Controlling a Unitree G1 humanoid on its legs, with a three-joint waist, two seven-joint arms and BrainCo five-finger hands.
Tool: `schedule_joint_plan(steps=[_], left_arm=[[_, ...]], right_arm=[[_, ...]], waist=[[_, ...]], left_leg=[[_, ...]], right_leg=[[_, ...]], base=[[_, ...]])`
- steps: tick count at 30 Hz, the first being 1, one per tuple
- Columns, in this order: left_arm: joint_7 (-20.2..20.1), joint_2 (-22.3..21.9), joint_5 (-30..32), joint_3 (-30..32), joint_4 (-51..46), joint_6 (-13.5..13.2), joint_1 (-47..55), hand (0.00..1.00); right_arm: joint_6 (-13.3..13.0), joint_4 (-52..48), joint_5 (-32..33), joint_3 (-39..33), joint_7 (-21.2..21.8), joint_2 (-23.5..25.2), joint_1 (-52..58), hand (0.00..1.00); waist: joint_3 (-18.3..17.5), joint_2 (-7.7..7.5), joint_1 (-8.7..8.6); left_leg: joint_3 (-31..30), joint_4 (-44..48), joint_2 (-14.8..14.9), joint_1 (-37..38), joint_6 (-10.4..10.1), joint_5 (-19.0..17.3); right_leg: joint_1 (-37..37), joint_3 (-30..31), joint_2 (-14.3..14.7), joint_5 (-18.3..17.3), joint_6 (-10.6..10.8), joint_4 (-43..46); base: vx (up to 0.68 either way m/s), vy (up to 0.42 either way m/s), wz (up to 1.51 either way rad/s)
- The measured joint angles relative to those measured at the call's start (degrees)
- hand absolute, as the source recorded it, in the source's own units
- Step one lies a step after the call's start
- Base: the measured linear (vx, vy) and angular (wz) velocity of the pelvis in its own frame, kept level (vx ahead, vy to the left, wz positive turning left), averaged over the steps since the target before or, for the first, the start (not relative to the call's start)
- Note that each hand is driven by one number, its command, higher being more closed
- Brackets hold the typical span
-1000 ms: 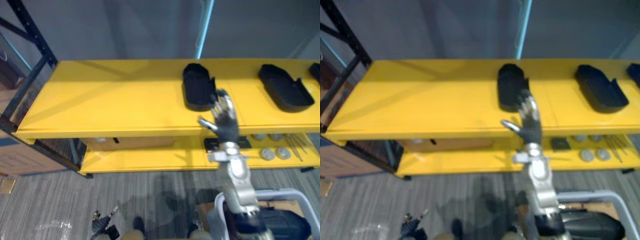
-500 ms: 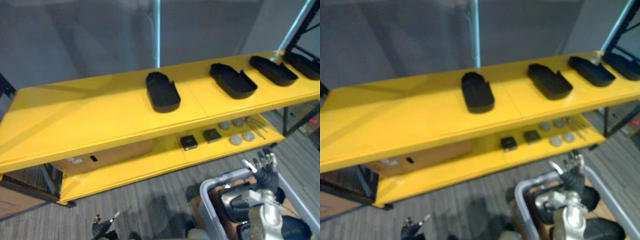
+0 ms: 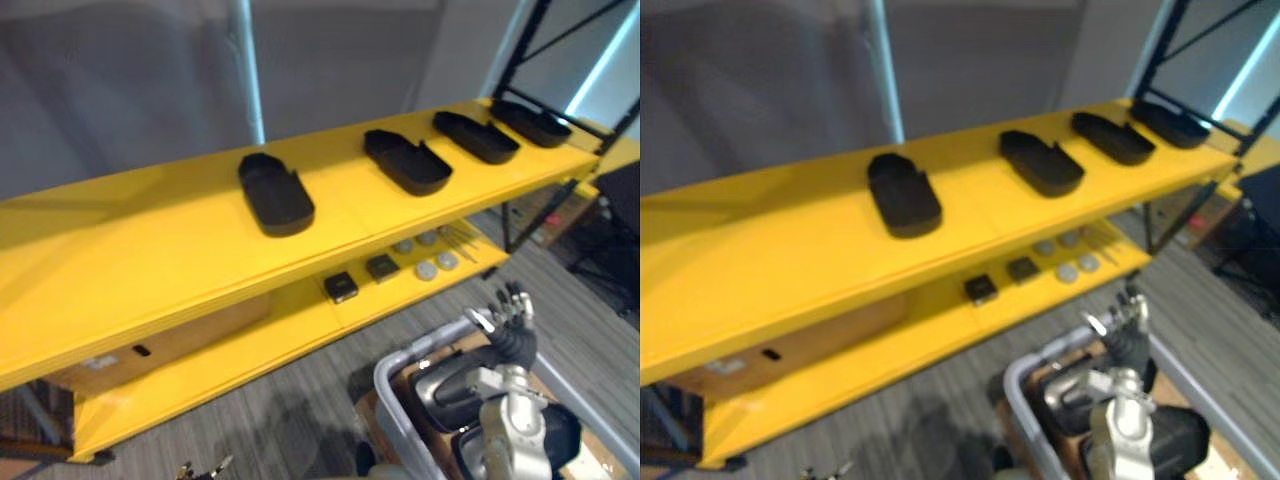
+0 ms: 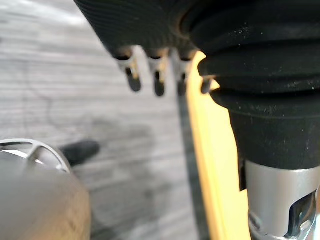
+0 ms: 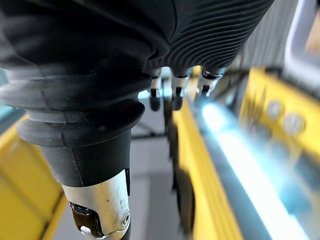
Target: Walk over and take plastic housings, then place them on the shelf
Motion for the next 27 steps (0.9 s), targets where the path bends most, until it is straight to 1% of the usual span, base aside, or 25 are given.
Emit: schedule_joint_plan(steps=[1,2,3,4,5,6,7,8,9,10,11,13,14,15,16,17,18,21,22,23,24,26,27], left_arm=[[0.0,0.01,0.05,-1.09,0.51,-0.04,-0.06,0.0],[-0.07,0.02,-0.52,-1.9,0.66,-0.11,-0.08,0.0],[-0.11,-0.04,-0.67,-2.14,0.65,-0.17,-0.12,0.0],[-0.32,-0.21,-1.7,-2.4,0.64,-0.32,-0.37,0.0],[-0.39,-0.15,-2.47,-2.52,0.59,-0.64,-0.79,0.0],[-0.39,-0.08,-2.76,-2.48,0.57,-0.85,-0.8,0.0],[-0.3,-0.28,-3.78,-1.84,0.2,-0.91,-0.7,0.0],[0.14,-0.25,-5.14,-1.17,-0.5,-0.99,-0.68,0.0],[0.31,-0.34,-5.7,-1.11,-1.03,-0.99,-0.61,0.0],[0.76,-1.16,-7.28,-1.09,-1.95,-1.26,0.03,0.0],[1.06,-2.01,-9.05,-0.92,-2.32,-1.39,0.68,0.0],[1.97,-2.11,-10.87,-0.84,-2.52,-1.35,1.2,0.0],[2.08,-1.88,-11.26,-0.88,-2.6,-1.39,0.55,0.0],[2.06,-1.75,-11.26,-0.91,-2.63,-1.6,0.13,0.0],[2.01,-1.23,-11.35,-0.89,-2.64,-1.99,-0.2,0.0],[2.03,-0.81,-11.23,-1.03,-2.08,-1.98,0.06,0.0],[2.03,-0.69,-11.17,-1.09,-1.77,-1.98,0.27,0.0],[2.49,-0.26,-11.21,-1.45,-1.71,-2.38,1.19,0.0],[2.61,-0.25,-11.49,-1.41,-1.68,-3.22,1.17,0.0],[2.64,-0.26,-11.86,-1.38,-1.69,-4.07,1.12,0.0],[2.63,-0.22,-11.87,-1.26,-1.75,-4.66,1.08,0.0],[2.0,-0.21,-11.69,-0.79,-1.88,-5.73,0.63,0.0],[1.54,-0.2,-10.88,-0.78,-1.89,-5.86,0.31,0.0]], right_arm=[[0.01,-0.43,0.03,-0.73,0.01,-0.09,1.4,0.0],[0.0,-0.98,0.07,-1.2,0.21,-0.16,3.18,0.0],[-0.02,-1.23,0.05,-1.24,0.31,-0.18,3.85,0.0],[-0.1,-1.63,0.03,-1.24,0.47,-0.18,5.22,0.0],[-0.16,-1.63,0.0,-1.07,1.43,-0.17,5.95,0.0],[-0.19,-1.61,-0.04,-0.57,1.86,-0.23,5.77,0.0],[-0.88,-1.57,-0.2,1.02,2.99,-0.62,4.83,0.0],[-2.25,-1.23,-1.16,3.11,4.14,-1.73,3.32,0.0],[-2.93,-0.81,-1.17,4.32,4.62,-2.61,2.09,0.0],[-3.96,0.79,-1.13,6.6,5.48,-5.08,-1.56,0.0],[-4.4,3.11,-1.05,8.72,5.82,-7.34,-5.48,0.0],[-4.58,5.9,-1.05,10.95,5.84,-8.49,-10.15,0.0],[-4.76,6.13,-1.11,11.11,5.42,-8.52,-12.61,0.0],[-4.93,6.22,-1.12,10.97,5.08,-8.57,-13.53,0.0],[-4.98,6.7,-1.12,10.99,4.75,-8.5,-14.75,0.0],[-5.1,6.64,-1.09,10.95,4.57,-8.56,-15.07,0.0],[-5.09,6.65,-1.07,10.97,4.48,-8.55,-15.03,0.0],[-5.12,6.65,-0.19,11.04,4.32,-8.5,-15.0,0.0],[-5.12,6.65,1.01,11.18,4.94,-8.19,-15.01,0.0],[-5.13,6.72,2.04,11.38,5.53,-8.03,-15.01,0.0],[-5.13,7.14,2.58,11.83,5.86,-7.97,-14.98,0.0],[-5.13,8.49,2.81,13.18,6.39,-7.76,-14.99,0.0],[-5.13,9.35,2.8,13.34,6.21,-7.43,-15.0,0.0]], waist=[[-0.26,0.62,-0.31],[-0.62,1.09,-1.06],[-0.66,1.34,-1.35],[-0.75,1.58,-2.25],[-0.58,1.29,-2.45],[-0.44,0.97,-2.18],[-0.25,0.27,-1.16],[-0.11,0.16,0.15],[0.19,0.06,0.56],[0.66,1.33,1.67],[0.69,3.31,3.21],[0.91,4.04,5.06],[2.15,3.22,4.7],[2.87,2.58,4.77],[3.96,1.22,5.53],[4.13,0.65,6.23],[4.13,0.55,6.34],[4.22,1.13,6.38],[4.23,1.21,6.56],[4.61,1.84,6.64],[4.79,2.24,6.46],[5.0,3.13,6.46],[5.12,3.35,6.43]], left_leg=[[1.08,0.01,0.27,0.57,-0.31,-0.23],[2.05,0.01,0.54,1.0,-0.62,-0.45],[2.39,0.02,0.66,1.32,-0.79,-0.58],[2.55,0.05,0.9,1.7,-0.99,-0.74],[1.92,1.67,1.35,1.87,-1.11,-1.57],[0.53,4.21,1.81,1.51,-0.71,-2.54],[-5.53,12.23,3.57,-0.64,1.62,-5.89],[-13.89,21.79,4.85,-4.91,5.5,-9.4],[-18.83,26.21,4.92,-7.3,7.3,-11.09],[-29.77,31.38,3.29,-10.2,8.07,-15.52],[-37.33,32.83,1.89,-11.25,7.8,-18.31],[-42.06,31.01,1.04,-10.68,5.05,-21.23],[-41.35,29.07,0.21,-10.77,4.55,-22.92],[-41.29,28.22,-0.37,-10.95,3.96,-23.52],[-40.22,28.93,-1.88,-11.99,4.38,-23.25],[-39.99,29.59,-2.48,-12.7,4.64,-23.31],[-40.05,29.59,-2.91,-12.7,4.84,-23.25],[-41.52,29.34,-3.73,-12.57,5.13,-23.1],[-41.96,29.28,-3.58,-12.56,5.12,-23.1],[-42.79,29.26,-3.25,-12.58,5.1,-23.1],[-43.35,29.27,-2.97,-12.56,5.05,-23.12],[-45.47,29.89,-2.17,-12.68,4.62,-23.34],[-46.5,30.71,-1.69,-12.72,4.33,-23.5]], right_leg=[[-0.06,0.72,0.48,0.04,-0.03,-0.07],[-0.25,1.53,0.91,0.05,-0.04,-0.13],[-0.15,1.67,1.09,0.05,-0.04,-0.14],[0.05,1.75,1.49,0.05,-0.04,-0.2],[0.37,2.32,1.94,0.05,-0.03,-0.28],[0.43,3.34,2.08,0.04,-0.03,-0.28],[0.14,5.94,2.43,0.18,-0.22,0.01],[-0.64,8.84,3.04,-0.22,-1.01,0.59],[-1.02,10.38,3.39,-0.16,-1.24,0.95],[-2.29,13.81,4.49,0.39,-1.67,1.38],[-3.74,15.76,6.43,1.26,-2.32,1.39],[-6.17,15.97,7.17,2.68,-1.91,1.29],[-7.61,15.58,6.27,3.53,-1.44,1.32],[-8.4,15.6,5.61,4.13,-0.84,1.49],[-9.68,15.43,4.04,4.79,-0.94,1.68],[-10.16,15.35,3.12,5.19,-1.15,1.59],[-10.13,15.3,2.72,5.19,-1.15,1.61],[-9.43,13.84,1.59,5.12,-1.2,1.46],[-9.22,13.27,1.62,5.07,-1.09,1.43],[-8.75,12.32,1.69,5.0,-1.02,1.32],[-8.31,11.21,1.77,4.62,-0.51,1.54],[-8.44,9.06,2.61,2.92,1.38,4.56],[-8.48,7.99,2.9,2.0,1.61,6.43]], base=[[0.03,-0.036,-0.39],[0.03,-0.036,-0.43],[0.02,-0.053,-0.32],[0.0,-0.058,-0.24],[-0.01,-0.064,-0.32],[-0.01,-0.057,-0.67],[-0.06,-0.059,-1.07],[-0.06,-0.041,-1.15],[-0.09,0.038,-1.33],[-0.15,0.263,-1.54],[-0.15,0.259,-1.65],[-0.17,0.235,-1.15],[-0.2,0.214,-0.49],[-0.27,0.222,-0.19],[-0.25,0.206,-0.22],[-0.21,0.186,-0.2],[-0.07,0.115,0.03],[0.02,0.068,0.21],[0.05,0.024,0.29],[0.06,-0.013,0.36],[0.07,-0.035,0.39],[0.09,-0.072,0.51],[0.09,-0.101,0.6]])
